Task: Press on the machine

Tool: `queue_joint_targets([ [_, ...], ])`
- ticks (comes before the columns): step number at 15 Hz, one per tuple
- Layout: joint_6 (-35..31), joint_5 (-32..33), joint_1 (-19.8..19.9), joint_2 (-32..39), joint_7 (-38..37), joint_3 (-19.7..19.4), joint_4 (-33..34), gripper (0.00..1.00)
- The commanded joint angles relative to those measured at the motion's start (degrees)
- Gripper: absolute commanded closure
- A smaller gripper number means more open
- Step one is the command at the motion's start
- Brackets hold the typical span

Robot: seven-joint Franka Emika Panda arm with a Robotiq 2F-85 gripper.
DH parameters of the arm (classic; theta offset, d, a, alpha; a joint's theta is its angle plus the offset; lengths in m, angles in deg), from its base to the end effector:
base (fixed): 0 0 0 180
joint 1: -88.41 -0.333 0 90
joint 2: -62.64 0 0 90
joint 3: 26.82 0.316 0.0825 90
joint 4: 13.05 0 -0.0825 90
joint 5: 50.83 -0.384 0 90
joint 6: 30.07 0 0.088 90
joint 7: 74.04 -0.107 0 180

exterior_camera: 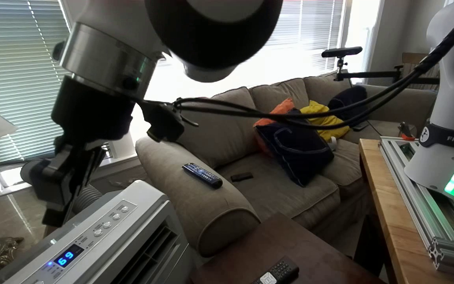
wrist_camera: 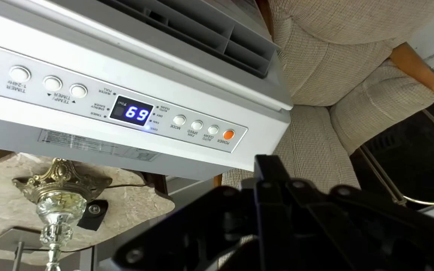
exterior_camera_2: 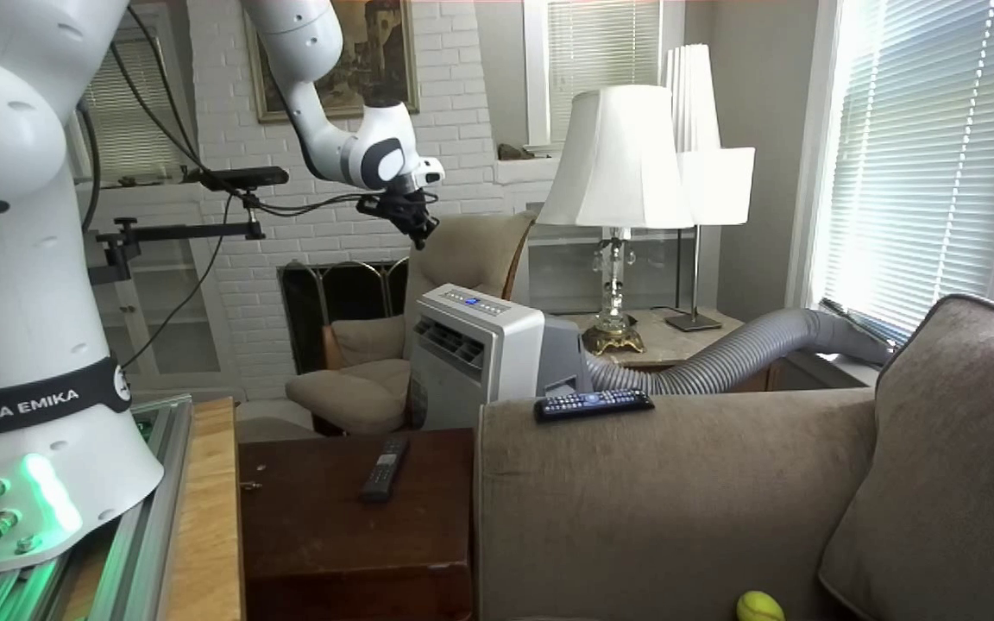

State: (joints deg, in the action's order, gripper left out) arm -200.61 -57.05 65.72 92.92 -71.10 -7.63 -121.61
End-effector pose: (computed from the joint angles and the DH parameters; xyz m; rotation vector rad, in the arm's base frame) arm 0.5245 0.4284 0.3002 -2.5740 -0.7790 -0.6566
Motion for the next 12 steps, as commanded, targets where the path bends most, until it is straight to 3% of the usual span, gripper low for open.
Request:
queue_joint_targets([
  [1, -5.22, 4.38, -3.30, 6.75, -1.26, -2.64, 4.62, 1.00],
  [6, -9.81, 6.99, -9.89, 14.48, -3.23, -8.79, 11.63, 1.00],
  [12, -6.27, 6.29, -18.93, 20.85, -7.47, -17.45, 23.08, 1.00],
])
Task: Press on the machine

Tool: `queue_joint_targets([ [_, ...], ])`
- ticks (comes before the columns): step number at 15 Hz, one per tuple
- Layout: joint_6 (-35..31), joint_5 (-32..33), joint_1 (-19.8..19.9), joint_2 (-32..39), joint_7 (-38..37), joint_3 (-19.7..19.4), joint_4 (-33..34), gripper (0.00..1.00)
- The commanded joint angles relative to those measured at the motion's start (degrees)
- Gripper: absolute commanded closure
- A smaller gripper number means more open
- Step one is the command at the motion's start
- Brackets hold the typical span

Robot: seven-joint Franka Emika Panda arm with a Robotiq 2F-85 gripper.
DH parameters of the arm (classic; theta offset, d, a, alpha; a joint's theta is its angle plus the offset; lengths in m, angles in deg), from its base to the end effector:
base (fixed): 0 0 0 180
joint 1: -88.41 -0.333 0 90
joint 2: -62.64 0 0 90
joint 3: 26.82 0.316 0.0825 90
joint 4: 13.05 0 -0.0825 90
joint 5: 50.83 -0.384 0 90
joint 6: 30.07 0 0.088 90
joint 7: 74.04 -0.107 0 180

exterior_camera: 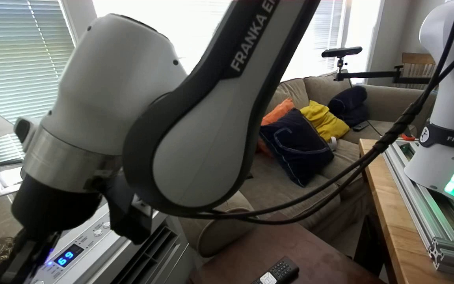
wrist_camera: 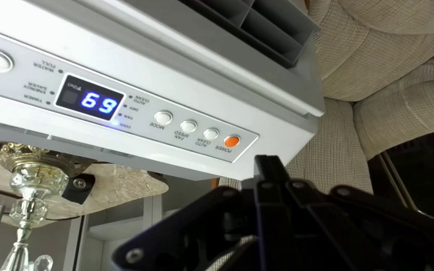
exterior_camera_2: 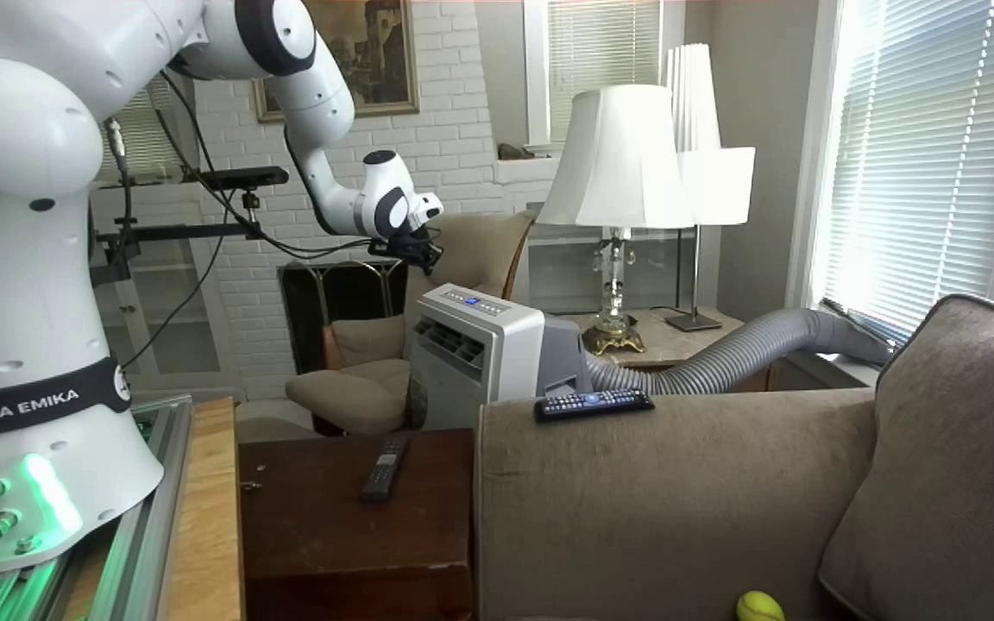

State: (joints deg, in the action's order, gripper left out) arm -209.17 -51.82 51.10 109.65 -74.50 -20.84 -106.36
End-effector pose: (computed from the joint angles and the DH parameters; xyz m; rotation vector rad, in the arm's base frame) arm 0.5444 0.4894 0.2192 -2.5489 -0.8878 -0.8504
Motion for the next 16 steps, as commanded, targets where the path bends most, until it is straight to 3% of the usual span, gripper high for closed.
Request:
queue_joint_targets([
  [1, 3.58, 0.95, -5.67, 4.80, -5.05, -5.78, 9.87, 1.00],
  [5, 12.74, 2.01, -10.83, 8.35, -10.58, -12.63, 18.79, 1.00],
  [7, 17.12, 2.79, -11.62, 10.26, -12.81, -14.20, 23.38, 1.00],
  [16, 29.96, 6.00, -10.07, 17.78, -16.36, -13.51, 36.93, 1.00],
])
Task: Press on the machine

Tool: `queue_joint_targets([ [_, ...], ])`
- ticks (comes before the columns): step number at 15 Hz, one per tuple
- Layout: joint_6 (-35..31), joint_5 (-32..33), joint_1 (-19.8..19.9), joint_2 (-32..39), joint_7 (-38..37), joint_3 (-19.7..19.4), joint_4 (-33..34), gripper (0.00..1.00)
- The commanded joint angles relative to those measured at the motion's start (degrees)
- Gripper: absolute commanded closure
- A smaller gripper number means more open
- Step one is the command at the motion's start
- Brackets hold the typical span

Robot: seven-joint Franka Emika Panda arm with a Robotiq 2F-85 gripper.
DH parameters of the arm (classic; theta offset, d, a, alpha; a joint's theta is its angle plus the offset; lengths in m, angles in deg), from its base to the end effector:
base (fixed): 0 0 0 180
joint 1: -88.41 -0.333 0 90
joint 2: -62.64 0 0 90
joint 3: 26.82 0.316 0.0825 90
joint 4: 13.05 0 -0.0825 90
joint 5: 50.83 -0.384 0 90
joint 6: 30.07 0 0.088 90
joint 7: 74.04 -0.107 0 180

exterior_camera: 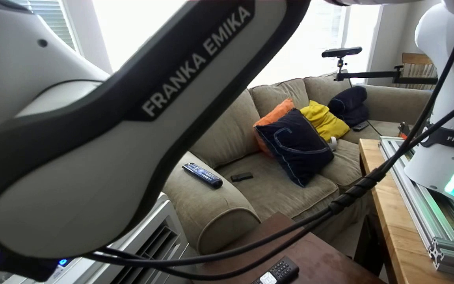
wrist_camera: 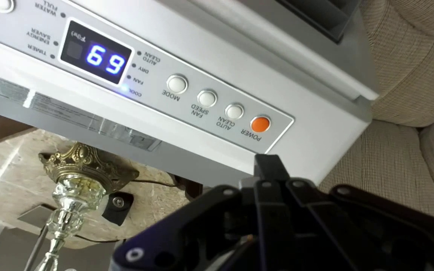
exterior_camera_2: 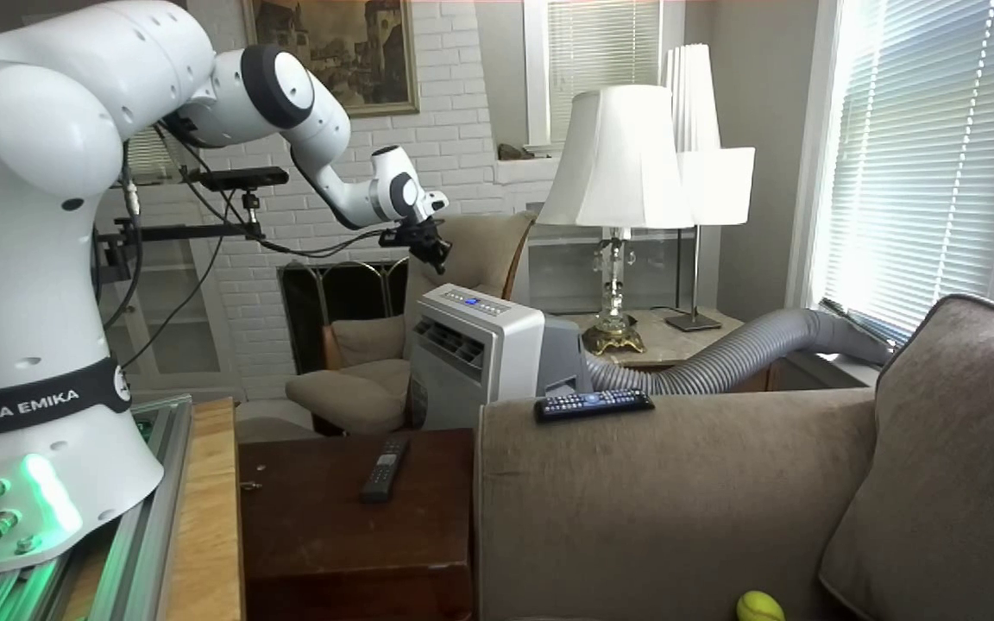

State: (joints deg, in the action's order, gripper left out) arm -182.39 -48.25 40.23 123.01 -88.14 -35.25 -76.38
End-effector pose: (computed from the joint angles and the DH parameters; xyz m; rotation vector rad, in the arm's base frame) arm 0.5912 0.5534 0.2258 -2.8091 -0.8523 -0.7719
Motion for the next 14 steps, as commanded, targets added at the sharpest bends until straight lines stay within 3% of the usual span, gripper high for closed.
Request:
queue_joint_targets([
  [1, 3.75, 2.46, 0.79, 5.30, -2.93, 0.92, 8.25, 1.00],
  [14, 4.90, 0.94, -0.76, 13.70, -6.33, -2.74, 18.42, 1.00],
])
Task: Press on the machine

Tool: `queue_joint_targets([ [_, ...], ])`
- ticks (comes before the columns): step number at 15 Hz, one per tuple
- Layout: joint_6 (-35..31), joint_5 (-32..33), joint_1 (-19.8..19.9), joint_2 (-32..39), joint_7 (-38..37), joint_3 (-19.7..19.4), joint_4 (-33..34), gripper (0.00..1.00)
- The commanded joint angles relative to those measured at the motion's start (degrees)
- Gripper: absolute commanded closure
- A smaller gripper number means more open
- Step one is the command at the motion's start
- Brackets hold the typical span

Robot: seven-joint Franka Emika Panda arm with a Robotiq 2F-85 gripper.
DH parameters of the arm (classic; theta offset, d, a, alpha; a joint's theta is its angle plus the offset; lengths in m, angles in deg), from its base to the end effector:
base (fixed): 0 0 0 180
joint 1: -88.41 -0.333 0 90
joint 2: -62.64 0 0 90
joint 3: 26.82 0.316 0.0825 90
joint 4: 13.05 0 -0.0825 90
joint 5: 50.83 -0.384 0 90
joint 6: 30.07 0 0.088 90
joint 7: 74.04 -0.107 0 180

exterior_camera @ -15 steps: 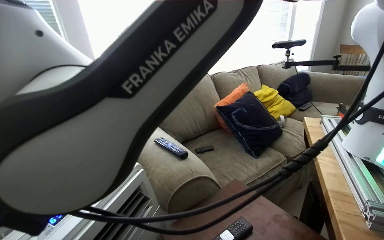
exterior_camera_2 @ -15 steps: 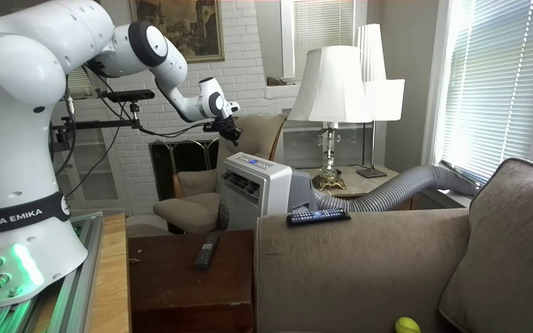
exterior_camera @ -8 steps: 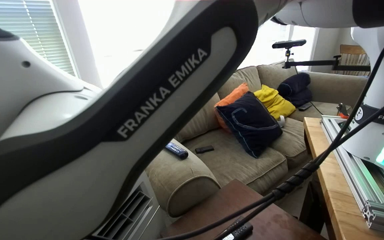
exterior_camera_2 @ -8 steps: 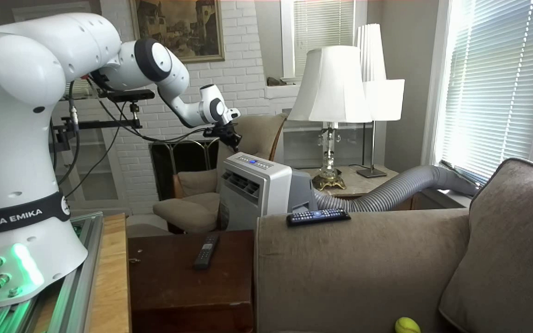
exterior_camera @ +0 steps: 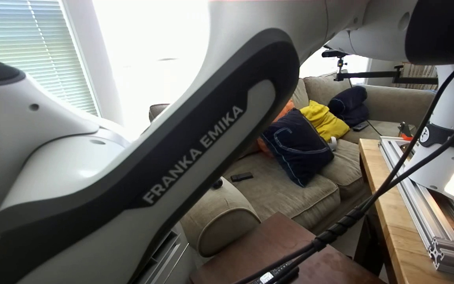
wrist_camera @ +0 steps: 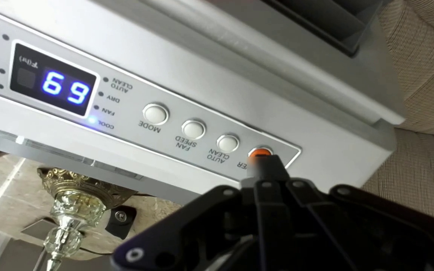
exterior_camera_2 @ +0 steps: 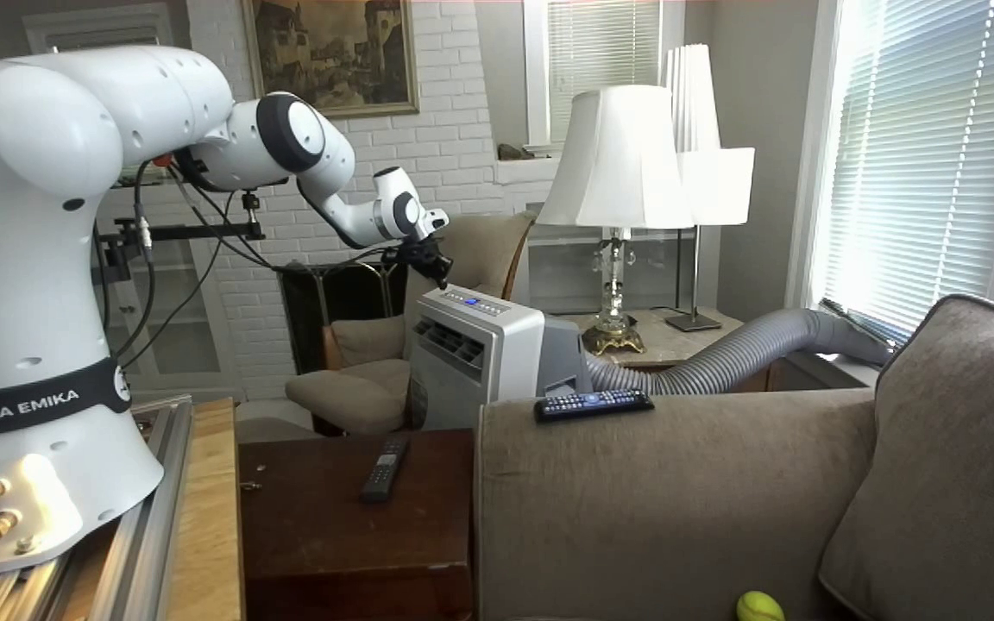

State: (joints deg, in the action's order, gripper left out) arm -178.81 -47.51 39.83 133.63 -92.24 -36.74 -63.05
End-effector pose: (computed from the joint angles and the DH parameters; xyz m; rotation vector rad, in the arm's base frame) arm 0.5974 0.5705 0.1829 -2.8432 -0.8120 -0.7842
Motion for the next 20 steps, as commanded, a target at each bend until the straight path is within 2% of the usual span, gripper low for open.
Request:
queue_joint_targets([
  [1, 1.19, 0.23, -0.37, 3.48, -2.39, -1.46, 5.71, 1.00],
  [20, 1.22, 0.32, -0.93, 9.93, -4.00, -4.17, 12.89, 1.00],
])
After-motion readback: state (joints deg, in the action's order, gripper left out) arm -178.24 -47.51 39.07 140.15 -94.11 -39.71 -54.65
